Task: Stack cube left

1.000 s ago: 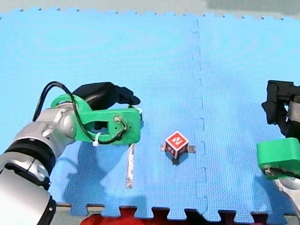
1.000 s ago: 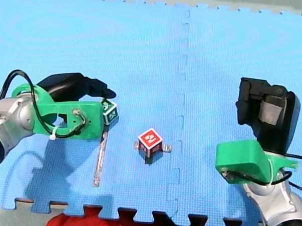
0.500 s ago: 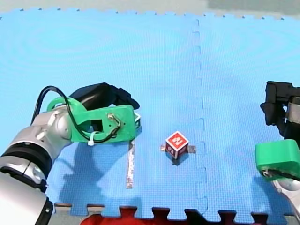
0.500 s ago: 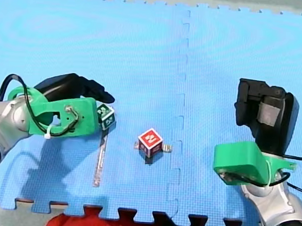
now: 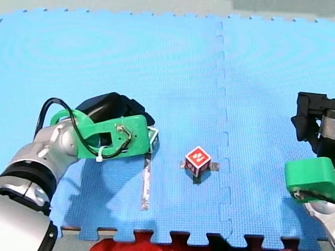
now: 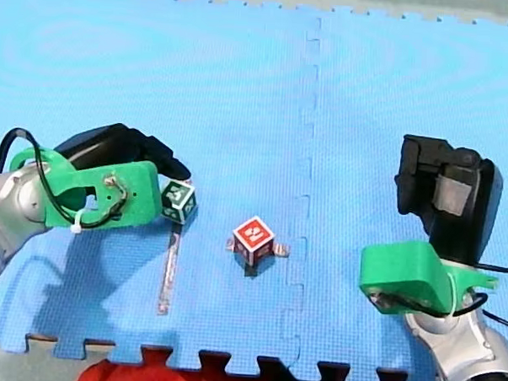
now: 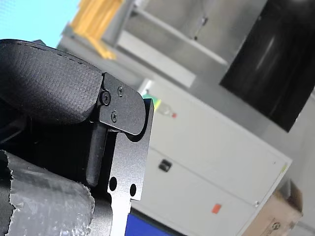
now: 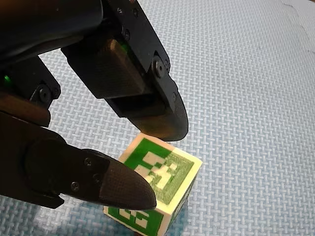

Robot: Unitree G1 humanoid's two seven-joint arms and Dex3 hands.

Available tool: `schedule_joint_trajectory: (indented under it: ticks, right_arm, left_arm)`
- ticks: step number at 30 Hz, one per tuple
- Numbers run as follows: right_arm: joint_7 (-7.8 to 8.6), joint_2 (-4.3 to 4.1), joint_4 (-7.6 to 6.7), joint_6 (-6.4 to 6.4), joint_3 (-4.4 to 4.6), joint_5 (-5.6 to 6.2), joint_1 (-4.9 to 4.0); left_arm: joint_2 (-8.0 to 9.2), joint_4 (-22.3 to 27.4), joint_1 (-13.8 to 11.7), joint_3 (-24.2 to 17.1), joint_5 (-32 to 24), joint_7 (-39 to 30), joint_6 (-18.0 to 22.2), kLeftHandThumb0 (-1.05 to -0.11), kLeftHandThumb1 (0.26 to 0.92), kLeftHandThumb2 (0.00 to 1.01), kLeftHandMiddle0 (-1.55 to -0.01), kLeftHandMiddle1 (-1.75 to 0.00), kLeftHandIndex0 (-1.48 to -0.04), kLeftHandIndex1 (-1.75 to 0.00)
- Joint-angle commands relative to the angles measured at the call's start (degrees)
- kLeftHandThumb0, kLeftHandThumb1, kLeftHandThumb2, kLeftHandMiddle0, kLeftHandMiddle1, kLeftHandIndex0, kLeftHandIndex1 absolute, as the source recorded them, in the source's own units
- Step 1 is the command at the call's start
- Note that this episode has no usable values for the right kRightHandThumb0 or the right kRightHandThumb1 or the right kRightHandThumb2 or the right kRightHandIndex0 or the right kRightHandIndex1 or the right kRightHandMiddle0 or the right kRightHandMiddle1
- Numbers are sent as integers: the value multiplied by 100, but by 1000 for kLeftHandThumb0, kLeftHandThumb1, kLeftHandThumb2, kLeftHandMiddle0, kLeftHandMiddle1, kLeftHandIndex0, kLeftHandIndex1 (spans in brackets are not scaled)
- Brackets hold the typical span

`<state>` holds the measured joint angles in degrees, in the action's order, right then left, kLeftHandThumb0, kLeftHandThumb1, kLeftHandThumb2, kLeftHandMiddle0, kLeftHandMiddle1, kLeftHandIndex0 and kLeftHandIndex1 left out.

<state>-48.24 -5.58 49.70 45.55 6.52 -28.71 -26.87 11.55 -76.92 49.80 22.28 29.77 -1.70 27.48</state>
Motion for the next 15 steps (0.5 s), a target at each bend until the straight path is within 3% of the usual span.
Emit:
schedule_joint_trajectory:
  ticks: [1, 15]
  right_arm:
    - [-13, -27, 17, 25, 3, 3, 1]
    - [4, -16, 39, 26, 9, 22, 6]
  left_arm:
    - [38, -8, -29, -33, -7, -80, 11, -494, 856, 0, -937, -1732, -1281, -8]
    - [87, 53, -16, -298, -218, -295, 219, -484, 846, 0, -930, -1746, -1274, -2]
